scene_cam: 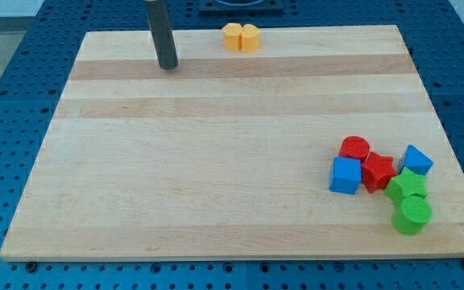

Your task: Separate blue triangle from group of blocks

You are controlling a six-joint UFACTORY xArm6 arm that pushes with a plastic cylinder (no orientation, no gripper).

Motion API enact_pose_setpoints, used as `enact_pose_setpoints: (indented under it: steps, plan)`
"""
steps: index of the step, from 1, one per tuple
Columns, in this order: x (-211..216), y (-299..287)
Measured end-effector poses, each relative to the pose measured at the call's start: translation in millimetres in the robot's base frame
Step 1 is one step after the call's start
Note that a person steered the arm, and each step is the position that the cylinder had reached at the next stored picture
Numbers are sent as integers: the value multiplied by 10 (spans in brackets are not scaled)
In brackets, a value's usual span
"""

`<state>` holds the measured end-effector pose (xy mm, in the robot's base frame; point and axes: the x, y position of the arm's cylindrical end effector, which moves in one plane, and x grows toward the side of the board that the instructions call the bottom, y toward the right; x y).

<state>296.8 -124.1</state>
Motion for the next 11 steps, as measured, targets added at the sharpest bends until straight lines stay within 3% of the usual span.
enact_pose_setpoints:
  steps: [3, 4, 9, 11]
  plan:
    - [1201, 114]
    - [1207, 337]
    - [1133, 3428]
    - [1403, 3887]
